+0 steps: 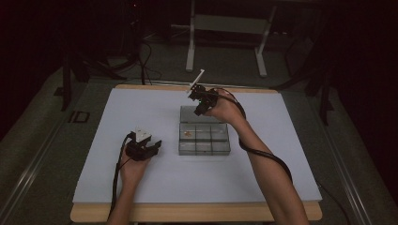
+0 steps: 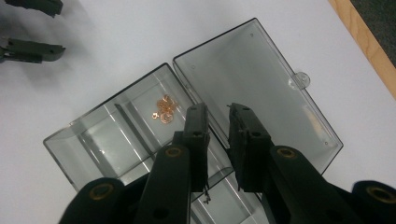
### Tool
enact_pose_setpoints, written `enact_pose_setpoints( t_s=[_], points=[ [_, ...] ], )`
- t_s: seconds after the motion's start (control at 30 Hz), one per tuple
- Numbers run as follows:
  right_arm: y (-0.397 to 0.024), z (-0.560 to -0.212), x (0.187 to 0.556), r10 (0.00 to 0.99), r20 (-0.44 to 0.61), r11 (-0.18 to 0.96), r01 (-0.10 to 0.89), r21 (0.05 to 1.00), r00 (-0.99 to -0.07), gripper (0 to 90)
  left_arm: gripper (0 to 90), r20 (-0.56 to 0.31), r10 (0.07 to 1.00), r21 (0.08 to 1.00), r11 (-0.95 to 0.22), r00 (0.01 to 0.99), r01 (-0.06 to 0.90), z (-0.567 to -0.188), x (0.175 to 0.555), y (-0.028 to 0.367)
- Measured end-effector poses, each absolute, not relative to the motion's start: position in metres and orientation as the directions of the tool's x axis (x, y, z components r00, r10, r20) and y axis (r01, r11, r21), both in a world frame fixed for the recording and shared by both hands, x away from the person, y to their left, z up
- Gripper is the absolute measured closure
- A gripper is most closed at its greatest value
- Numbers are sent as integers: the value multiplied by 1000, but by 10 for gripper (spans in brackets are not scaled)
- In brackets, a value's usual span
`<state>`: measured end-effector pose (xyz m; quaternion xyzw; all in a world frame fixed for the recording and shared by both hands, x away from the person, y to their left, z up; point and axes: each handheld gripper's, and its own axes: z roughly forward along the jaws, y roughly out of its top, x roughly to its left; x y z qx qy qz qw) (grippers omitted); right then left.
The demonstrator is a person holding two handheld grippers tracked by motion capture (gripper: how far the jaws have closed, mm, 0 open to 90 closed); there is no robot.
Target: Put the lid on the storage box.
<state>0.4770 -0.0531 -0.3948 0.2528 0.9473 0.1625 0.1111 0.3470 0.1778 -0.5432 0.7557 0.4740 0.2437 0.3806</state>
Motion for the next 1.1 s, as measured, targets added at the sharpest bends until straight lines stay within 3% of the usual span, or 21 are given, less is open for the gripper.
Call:
enact_pose_setpoints(
  t_s=[1.1],
  points=[
    [-89, -403, 490, 604, -87, 745, 522, 416, -792, 754, 497, 13, 902, 806, -266, 432, 529, -543, 346, 178]
  ],
)
